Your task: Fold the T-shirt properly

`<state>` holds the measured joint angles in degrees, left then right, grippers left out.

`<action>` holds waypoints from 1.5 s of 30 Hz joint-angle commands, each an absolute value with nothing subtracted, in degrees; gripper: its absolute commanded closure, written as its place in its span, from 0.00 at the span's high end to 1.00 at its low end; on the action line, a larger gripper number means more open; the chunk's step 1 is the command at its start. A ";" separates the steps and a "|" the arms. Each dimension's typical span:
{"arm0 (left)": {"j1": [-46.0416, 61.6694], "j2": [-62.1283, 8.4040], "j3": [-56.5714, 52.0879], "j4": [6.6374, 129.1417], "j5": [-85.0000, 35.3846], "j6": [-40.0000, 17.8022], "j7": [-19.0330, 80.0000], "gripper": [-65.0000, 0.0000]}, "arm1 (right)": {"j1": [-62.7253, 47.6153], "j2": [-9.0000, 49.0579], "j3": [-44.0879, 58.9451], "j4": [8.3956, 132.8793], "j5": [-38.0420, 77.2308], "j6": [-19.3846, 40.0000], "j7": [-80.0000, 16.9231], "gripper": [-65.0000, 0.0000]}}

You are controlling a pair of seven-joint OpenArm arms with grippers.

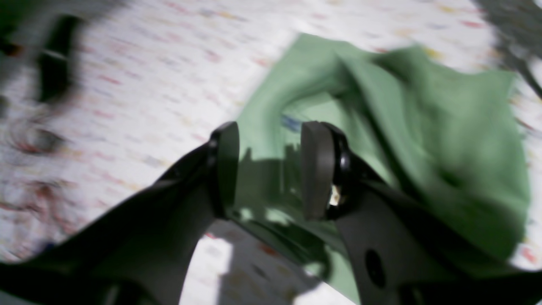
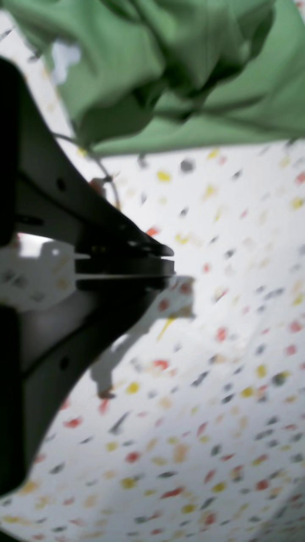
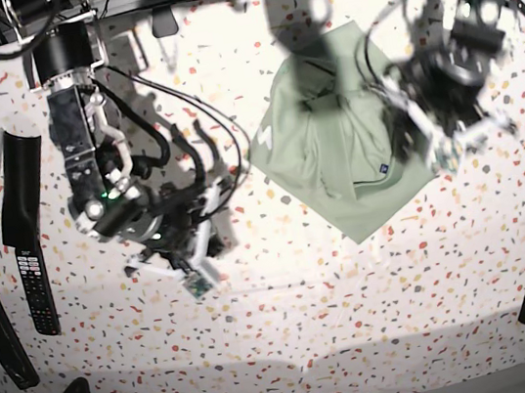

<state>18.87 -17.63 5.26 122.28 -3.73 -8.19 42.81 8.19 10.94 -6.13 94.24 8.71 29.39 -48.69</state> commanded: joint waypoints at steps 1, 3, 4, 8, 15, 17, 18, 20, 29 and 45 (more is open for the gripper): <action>20.01 -17.96 4.97 123.20 -4.97 -7.99 41.08 0.33 | 9.32 11.44 -4.29 95.24 8.95 30.63 -48.23 0.00; 22.55 -17.93 4.97 123.15 -8.45 -7.99 40.27 0.33 | 8.84 12.21 -0.95 95.26 9.17 32.62 -48.93 0.00; 23.42 -17.93 4.97 123.15 -9.85 -8.01 40.34 0.33 | 8.47 12.97 0.60 95.26 9.19 32.64 -48.90 0.00; 26.11 -16.91 4.97 123.15 -11.64 -8.16 41.39 0.33 | 6.70 16.23 7.46 95.26 9.32 32.62 -48.93 0.00; 29.23 -14.17 4.91 124.77 2.42 -7.35 35.07 0.33 | 2.00 20.99 20.51 96.01 24.23 39.88 -48.71 0.00; 29.21 -14.17 4.38 125.97 4.29 -3.20 35.14 0.33 | -0.01 20.91 24.36 97.54 28.62 40.00 -48.71 0.00; 29.23 -14.17 3.73 126.37 4.27 -1.65 35.42 0.33 | -1.23 20.93 25.98 98.50 30.70 40.00 -48.69 0.00; 29.23 -14.17 2.02 126.52 3.66 -1.23 35.90 0.33 | -3.99 20.88 28.82 100.86 34.15 40.00 -48.73 0.00; 32.56 -14.17 -9.23 126.67 -6.68 -5.82 38.13 0.33 | -18.85 20.58 34.17 113.14 41.67 40.00 -50.35 0.00; 56.82 -14.15 -25.19 135.00 -12.27 -8.88 41.58 0.33 | -47.07 19.03 37.36 128.55 50.39 40.00 -55.61 0.00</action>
<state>56.10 -13.96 -24.86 134.02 -12.14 -9.10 42.30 -46.52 18.63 37.01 127.57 49.43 39.68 -56.49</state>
